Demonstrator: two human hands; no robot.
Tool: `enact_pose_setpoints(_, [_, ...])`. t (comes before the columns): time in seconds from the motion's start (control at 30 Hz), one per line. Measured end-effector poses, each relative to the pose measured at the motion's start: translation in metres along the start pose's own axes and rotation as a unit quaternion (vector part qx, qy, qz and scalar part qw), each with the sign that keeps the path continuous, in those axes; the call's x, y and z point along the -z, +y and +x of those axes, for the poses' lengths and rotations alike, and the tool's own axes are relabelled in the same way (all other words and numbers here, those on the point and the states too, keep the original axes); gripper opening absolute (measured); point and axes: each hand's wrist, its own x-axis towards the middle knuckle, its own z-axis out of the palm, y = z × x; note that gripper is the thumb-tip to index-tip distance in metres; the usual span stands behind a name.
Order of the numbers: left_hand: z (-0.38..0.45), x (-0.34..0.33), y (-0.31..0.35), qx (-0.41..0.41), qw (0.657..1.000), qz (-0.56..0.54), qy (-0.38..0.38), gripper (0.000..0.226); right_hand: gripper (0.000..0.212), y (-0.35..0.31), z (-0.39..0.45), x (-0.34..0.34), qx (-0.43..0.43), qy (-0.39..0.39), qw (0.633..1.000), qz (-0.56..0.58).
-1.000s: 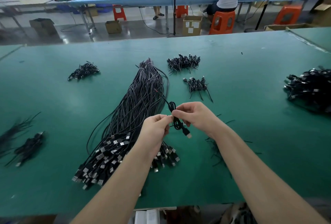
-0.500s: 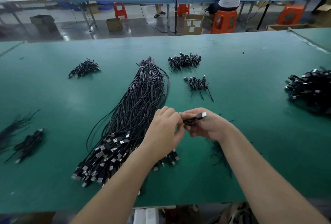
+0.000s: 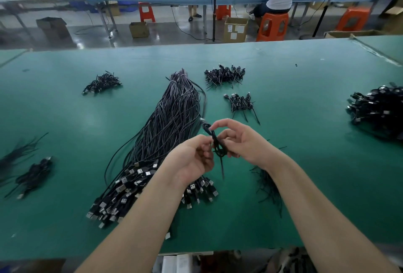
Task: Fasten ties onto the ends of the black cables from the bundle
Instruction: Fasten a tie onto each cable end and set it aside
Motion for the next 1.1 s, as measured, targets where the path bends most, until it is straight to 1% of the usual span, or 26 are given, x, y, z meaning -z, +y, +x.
enact_pose_setpoints(0.13, [-0.001, 0.001, 0.001, 0.006, 1.000, 0.001, 0.008, 0.025, 0.051, 0.001, 0.000, 0.001, 0.032, 0.004, 0.999, -0.017])
enact_pose_setpoints(0.3, [-0.003, 0.000, 0.004, 0.008, 1.000, -0.023, -0.001, 0.024, 0.056, 0.008, 0.002, 0.000, 0.075, 0.055, 0.994, -0.062])
enact_pose_setpoints(0.4, [-0.005, -0.002, 0.006, 0.003, 0.999, -0.040, -0.013, 0.026, 0.055, 0.009, 0.003, -0.002, 0.106, 0.070, 0.989, -0.079])
enact_pose_setpoints(0.5, [-0.007, -0.003, 0.008, -0.024, 1.000, -0.007, 0.004, 0.023, 0.059, 0.007, 0.002, -0.002, 0.133, 0.076, 0.978, -0.138])
enact_pose_setpoints(0.57, [-0.007, -0.002, 0.010, -0.055, 0.998, 0.038, 0.022, 0.018, 0.054, 0.006, 0.003, -0.002, 0.132, 0.058, 0.980, -0.134])
enact_pose_setpoints(0.6, [-0.007, -0.001, 0.011, -0.071, 0.995, 0.065, 0.029, 0.014, 0.049, 0.006, 0.004, -0.002, 0.116, 0.048, 0.985, -0.119])
enact_pose_setpoints(0.67, [-0.008, 0.000, 0.012, -0.114, 0.984, 0.135, 0.038, 0.008, 0.031, 0.007, 0.006, -0.003, 0.067, 0.046, 0.992, -0.095])
enact_pose_setpoints(0.73, [-0.009, 0.000, 0.012, -0.168, 0.960, 0.217, 0.057, 0.012, 0.015, 0.007, 0.006, -0.005, 0.050, 0.069, 0.990, -0.111])
enact_pose_setpoints(0.77, [-0.009, -0.001, 0.012, -0.192, 0.945, 0.254, 0.076, 0.015, 0.013, 0.007, 0.007, -0.006, 0.053, 0.077, 0.989, -0.118])
enact_pose_setpoints(0.83, [-0.010, -0.003, 0.009, -0.228, 0.918, 0.305, 0.111, 0.017, 0.019, 0.004, 0.008, -0.009, 0.043, 0.077, 0.992, -0.096])
enact_pose_setpoints(0.9, [-0.009, -0.006, 0.005, -0.256, 0.893, 0.343, 0.137, 0.018, 0.027, -0.001, 0.009, -0.010, 0.006, 0.057, 0.997, -0.051])
enact_pose_setpoints(0.93, [-0.008, -0.006, 0.002, -0.277, 0.874, 0.372, 0.148, 0.017, 0.030, -0.003, 0.009, -0.009, -0.017, 0.041, 0.999, -0.024])
enact_pose_setpoints(0.97, [-0.008, -0.007, 0.000, -0.301, 0.846, 0.411, 0.159, 0.017, 0.032, -0.005, 0.010, -0.009, -0.040, 0.025, 0.999, 0.001])
enact_pose_setpoints(1.03, [-0.010, -0.008, -0.004, -0.365, 0.774, 0.490, 0.168, 0.020, 0.036, -0.005, 0.010, -0.009, -0.077, 0.004, 0.996, 0.046])
enact_pose_setpoints(1.07, [-0.012, -0.007, -0.006, -0.413, 0.729, 0.523, 0.157, 0.021, 0.038, -0.004, 0.011, -0.008, -0.095, -0.003, 0.993, 0.066])
enact_pose_setpoints(1.1, [-0.012, -0.005, -0.008, -0.470, 0.671, 0.558, 0.132, 0.019, 0.038, -0.004, 0.011, -0.007, -0.114, -0.007, 0.990, 0.081])
